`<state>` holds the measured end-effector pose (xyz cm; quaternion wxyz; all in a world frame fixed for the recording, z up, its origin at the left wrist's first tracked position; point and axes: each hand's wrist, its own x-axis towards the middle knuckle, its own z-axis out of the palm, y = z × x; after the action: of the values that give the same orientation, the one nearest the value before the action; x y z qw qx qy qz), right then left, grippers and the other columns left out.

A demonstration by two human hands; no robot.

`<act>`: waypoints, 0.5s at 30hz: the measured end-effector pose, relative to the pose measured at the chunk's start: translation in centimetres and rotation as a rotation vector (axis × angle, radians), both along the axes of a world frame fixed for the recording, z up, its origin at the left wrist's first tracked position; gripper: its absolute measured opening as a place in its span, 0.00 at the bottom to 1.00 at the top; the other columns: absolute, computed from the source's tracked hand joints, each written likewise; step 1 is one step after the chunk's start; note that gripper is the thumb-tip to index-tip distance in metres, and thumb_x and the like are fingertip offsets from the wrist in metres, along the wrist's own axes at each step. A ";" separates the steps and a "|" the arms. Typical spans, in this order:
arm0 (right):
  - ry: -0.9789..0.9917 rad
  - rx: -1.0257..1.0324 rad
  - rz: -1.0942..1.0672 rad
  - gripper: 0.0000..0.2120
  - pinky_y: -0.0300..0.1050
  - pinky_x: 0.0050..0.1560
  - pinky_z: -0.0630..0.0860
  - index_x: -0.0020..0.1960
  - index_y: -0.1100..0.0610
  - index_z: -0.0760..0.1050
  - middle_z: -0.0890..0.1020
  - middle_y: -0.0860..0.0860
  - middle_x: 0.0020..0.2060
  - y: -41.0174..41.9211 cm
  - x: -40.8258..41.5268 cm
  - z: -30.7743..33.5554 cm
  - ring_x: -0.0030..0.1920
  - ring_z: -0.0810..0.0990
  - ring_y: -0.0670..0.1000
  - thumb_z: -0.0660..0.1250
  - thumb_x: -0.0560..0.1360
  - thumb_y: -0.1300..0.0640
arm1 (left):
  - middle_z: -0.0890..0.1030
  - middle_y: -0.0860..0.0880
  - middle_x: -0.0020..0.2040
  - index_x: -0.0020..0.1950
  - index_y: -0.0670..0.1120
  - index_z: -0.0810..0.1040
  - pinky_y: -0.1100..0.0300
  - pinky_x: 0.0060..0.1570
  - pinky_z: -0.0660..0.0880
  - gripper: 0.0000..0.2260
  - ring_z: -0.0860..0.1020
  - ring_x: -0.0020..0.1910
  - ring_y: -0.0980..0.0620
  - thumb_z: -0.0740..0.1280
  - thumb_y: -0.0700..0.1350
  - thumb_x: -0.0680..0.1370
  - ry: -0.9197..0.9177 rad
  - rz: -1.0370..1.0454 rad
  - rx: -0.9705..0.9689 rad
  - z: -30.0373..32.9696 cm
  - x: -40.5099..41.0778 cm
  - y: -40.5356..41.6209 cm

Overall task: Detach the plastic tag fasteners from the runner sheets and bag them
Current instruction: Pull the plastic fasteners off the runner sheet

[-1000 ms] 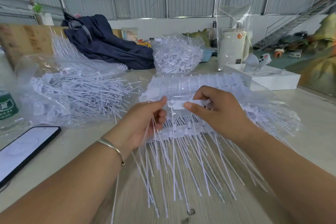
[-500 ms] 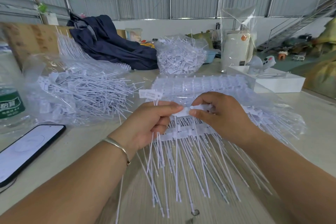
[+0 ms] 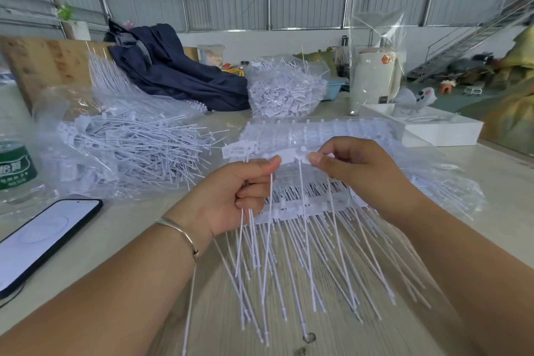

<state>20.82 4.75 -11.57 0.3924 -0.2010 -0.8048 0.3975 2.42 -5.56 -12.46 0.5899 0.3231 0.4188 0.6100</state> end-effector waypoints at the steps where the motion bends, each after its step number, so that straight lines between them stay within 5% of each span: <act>1: 0.023 -0.043 0.041 0.21 0.44 0.42 0.65 0.41 0.63 0.77 0.69 0.64 0.32 -0.2 0.0 0.2 0.36 0.67 0.52 0.72 0.69 0.42 | 0.60 0.55 0.27 0.33 0.49 0.67 0.70 0.15 0.53 0.12 0.58 0.18 0.60 0.70 0.41 0.71 -0.007 -0.020 0.014 0.1 0.0 -0.1; 4: 0.085 -0.098 0.104 0.19 0.40 0.42 0.66 0.39 0.62 0.77 0.71 0.67 0.34 -0.7 0.1 0.6 0.37 0.67 0.53 0.75 0.69 0.45 | 0.60 0.55 0.27 0.34 0.49 0.66 0.71 0.15 0.54 0.15 0.59 0.18 0.61 0.72 0.40 0.70 -0.033 -0.070 0.057 0.3 0.3 -0.4; 8: 0.085 -0.208 0.295 0.11 0.34 0.38 0.69 0.34 0.53 0.79 0.77 0.52 0.31 -1.1 -0.2 0.4 0.34 0.70 0.49 0.72 0.67 0.46 | 0.61 0.55 0.26 0.37 0.47 0.72 0.71 0.16 0.54 0.15 0.57 0.19 0.61 0.78 0.42 0.64 -0.048 -0.206 0.088 0.0 1.9 -0.4; 13: 0.019 -0.211 0.282 0.29 0.37 0.36 0.68 0.44 0.66 0.78 0.76 0.55 0.31 -1.5 -0.4 0.4 0.31 0.70 0.48 0.70 0.66 0.38 | 0.67 0.54 0.28 0.47 0.45 0.78 0.70 0.18 0.53 0.12 0.57 0.21 0.60 0.76 0.45 0.68 -0.093 -0.304 0.131 0.1 3.0 -0.2; 15: 0.037 -0.168 0.208 0.25 0.33 0.32 0.68 0.40 0.65 0.76 0.74 0.54 0.27 -1.6 -0.5 0.4 0.28 0.69 0.46 0.68 0.70 0.40 | 0.73 0.53 0.33 0.44 0.46 0.82 0.69 0.19 0.52 0.06 0.57 0.24 0.59 0.70 0.47 0.72 -0.061 -0.262 0.163 0.5 3.1 -0.2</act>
<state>20.37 3.18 -11.16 0.3456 -0.1414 -0.7779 0.5054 5.55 -5.72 -12.00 0.6486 0.4030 0.3040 0.5696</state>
